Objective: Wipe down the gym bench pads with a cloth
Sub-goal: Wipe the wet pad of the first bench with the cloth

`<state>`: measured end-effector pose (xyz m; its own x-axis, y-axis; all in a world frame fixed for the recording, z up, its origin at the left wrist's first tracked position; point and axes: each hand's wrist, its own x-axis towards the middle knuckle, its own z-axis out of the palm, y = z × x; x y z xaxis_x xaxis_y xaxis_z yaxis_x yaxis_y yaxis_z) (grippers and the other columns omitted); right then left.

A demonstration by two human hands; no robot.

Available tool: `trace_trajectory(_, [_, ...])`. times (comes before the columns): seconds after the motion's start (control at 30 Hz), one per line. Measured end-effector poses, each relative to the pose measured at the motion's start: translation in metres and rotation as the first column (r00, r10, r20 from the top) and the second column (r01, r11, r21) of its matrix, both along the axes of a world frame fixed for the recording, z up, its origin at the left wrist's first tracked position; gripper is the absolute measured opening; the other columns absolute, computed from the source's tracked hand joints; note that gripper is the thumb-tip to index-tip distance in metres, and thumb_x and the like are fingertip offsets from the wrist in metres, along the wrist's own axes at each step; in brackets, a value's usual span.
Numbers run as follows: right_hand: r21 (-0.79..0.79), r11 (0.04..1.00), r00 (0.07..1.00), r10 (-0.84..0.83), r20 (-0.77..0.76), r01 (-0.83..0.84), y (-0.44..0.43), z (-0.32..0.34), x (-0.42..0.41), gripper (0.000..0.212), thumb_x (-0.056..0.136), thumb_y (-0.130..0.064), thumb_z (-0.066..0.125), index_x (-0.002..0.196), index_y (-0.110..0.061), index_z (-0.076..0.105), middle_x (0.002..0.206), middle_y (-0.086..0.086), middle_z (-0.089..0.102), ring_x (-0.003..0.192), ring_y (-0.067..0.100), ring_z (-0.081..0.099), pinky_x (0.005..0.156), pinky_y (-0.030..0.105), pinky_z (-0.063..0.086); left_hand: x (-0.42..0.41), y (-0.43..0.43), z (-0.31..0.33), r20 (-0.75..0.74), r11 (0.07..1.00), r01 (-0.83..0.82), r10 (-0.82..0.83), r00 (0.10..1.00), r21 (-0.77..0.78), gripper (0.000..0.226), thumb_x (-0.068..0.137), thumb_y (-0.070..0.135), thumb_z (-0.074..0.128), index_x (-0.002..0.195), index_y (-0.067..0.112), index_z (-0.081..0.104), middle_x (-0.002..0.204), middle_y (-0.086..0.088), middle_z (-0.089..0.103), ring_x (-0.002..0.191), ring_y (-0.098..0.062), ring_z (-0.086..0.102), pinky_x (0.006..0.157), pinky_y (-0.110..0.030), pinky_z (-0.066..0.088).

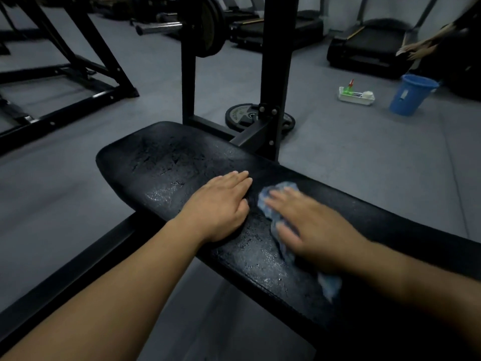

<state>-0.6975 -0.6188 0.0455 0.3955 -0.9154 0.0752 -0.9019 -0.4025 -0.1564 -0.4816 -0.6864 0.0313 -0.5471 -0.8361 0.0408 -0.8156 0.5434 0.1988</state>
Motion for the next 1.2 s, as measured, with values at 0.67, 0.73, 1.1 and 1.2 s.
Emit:
trace_trajectory(0.67, [0.06, 0.99, 0.992, 0.122, 0.028, -0.124, -0.005, 0.002, 0.052, 0.067, 0.094, -0.047, 0.024, 0.158, -0.027, 0.021, 0.164, -0.009, 0.015, 0.152, 0.015, 0.008, 0.12, 0.029, 0.006, 0.048, -0.013, 0.004, 0.047, 0.996, -0.089, 0.088, 0.995, 0.014, 0.058, 0.106, 0.042, 0.027, 0.16, 0.025, 0.013, 0.168, 0.007, 0.003, 0.153, -0.009, 0.0, 0.124, -0.03, 0.0])
trace_trajectory(0.73, [0.058, 0.997, 0.999, 0.046, 0.003, -0.046, -0.019, 0.002, 0.032, 0.067, 0.093, -0.046, 0.023, 0.157, -0.028, 0.024, 0.164, -0.01, 0.018, 0.151, 0.013, 0.012, 0.118, 0.026, 0.01, 0.047, -0.014, 0.001, 0.046, 0.996, -0.089, 0.088, 0.995, 0.0, 0.059, 0.106, 0.041, 0.025, 0.16, 0.025, 0.011, 0.168, 0.006, 0.002, 0.153, -0.009, 0.0, 0.124, -0.031, 0.001])
trace_trajectory(1.1, [0.232, 0.949, 0.781, -0.309, 0.543, 0.214, -0.065, 0.014, 0.049, 0.038, 0.102, -0.017, 0.043, 0.139, -0.022, 0.053, 0.138, -0.005, 0.054, 0.127, 0.008, 0.046, 0.1, 0.013, 0.035, 0.038, -0.012, 0.018, -0.253, 0.973, -0.213, 0.229, 0.94, 0.089, 0.054, 0.106, 0.039, 0.028, 0.157, 0.023, 0.026, 0.165, 0.005, 0.022, 0.15, -0.01, 0.018, 0.118, -0.024, 0.014])
trace_trajectory(1.2, [0.111, 0.938, 0.907, -0.345, 0.242, 0.327, -0.058, 0.002, 0.01, 0.043, 0.102, -0.021, 0.044, 0.144, -0.016, 0.048, 0.155, 0.006, 0.041, 0.142, 0.019, 0.036, 0.115, 0.025, 0.025, -0.008, 0.01, 0.02, -0.177, 0.993, -0.113, 0.107, 0.978, -0.022, 0.071, 0.095, 0.059, 0.021, 0.155, 0.022, 0.03, 0.165, 0.0, 0.022, 0.151, -0.019, 0.018, 0.123, -0.037, 0.015])
